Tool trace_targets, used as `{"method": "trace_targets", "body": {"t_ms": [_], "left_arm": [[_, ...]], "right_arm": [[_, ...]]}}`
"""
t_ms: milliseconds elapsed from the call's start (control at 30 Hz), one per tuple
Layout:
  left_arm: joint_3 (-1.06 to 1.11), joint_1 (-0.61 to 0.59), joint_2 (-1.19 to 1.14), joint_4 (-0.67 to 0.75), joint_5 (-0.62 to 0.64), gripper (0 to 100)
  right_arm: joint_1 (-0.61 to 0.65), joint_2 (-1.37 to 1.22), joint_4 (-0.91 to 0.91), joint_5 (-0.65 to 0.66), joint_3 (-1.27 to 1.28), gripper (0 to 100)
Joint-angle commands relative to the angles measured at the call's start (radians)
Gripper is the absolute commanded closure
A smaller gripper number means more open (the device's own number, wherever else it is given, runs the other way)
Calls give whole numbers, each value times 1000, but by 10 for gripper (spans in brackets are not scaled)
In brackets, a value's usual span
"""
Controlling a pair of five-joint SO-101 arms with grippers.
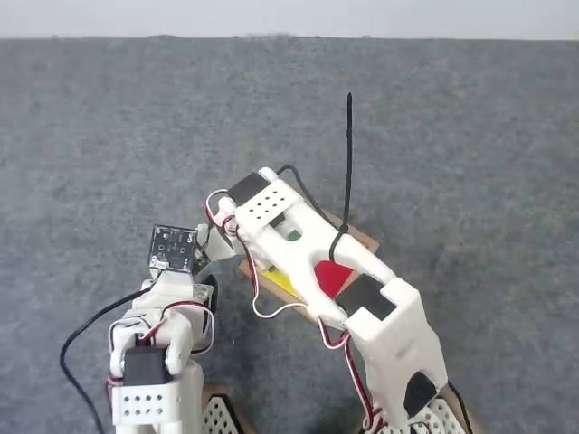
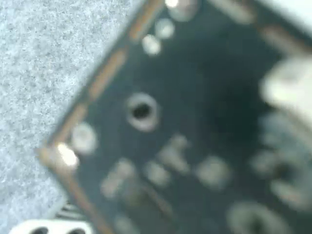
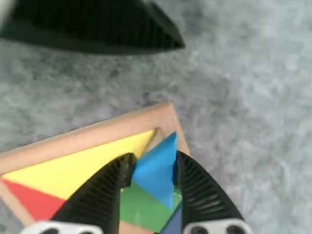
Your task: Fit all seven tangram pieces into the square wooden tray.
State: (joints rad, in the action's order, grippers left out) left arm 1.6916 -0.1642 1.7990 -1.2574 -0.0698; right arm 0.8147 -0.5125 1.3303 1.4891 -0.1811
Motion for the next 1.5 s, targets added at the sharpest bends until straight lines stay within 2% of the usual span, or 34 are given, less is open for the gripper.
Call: {"method": "trace_targets", "body": {"t_ms": [0, 100, 400, 633, 900, 1100, 1267, 1467], "left_arm": [[-8, 2, 28, -9, -6, 847], [-8, 2, 28, -9, -6, 847], [-8, 2, 28, -9, -6, 847], [-8, 2, 28, -9, -6, 847], [-8, 2, 28, -9, -6, 847], [-8, 2, 28, -9, -6, 847], [-8, 2, 28, -9, -6, 847], [-8, 2, 28, -9, -6, 847]], "right_arm": [[4, 16, 61, 77, -12, 888], [-13, 16, 54, 83, -12, 853], [-13, 15, 50, 83, -14, 842], [-16, 18, 50, 83, -14, 735], [-45, 24, 62, 75, -68, 734], [-79, 18, 74, -103, -198, 734], [-88, 22, 74, -359, -230, 735], [-202, 25, 136, -583, -236, 736]]}}
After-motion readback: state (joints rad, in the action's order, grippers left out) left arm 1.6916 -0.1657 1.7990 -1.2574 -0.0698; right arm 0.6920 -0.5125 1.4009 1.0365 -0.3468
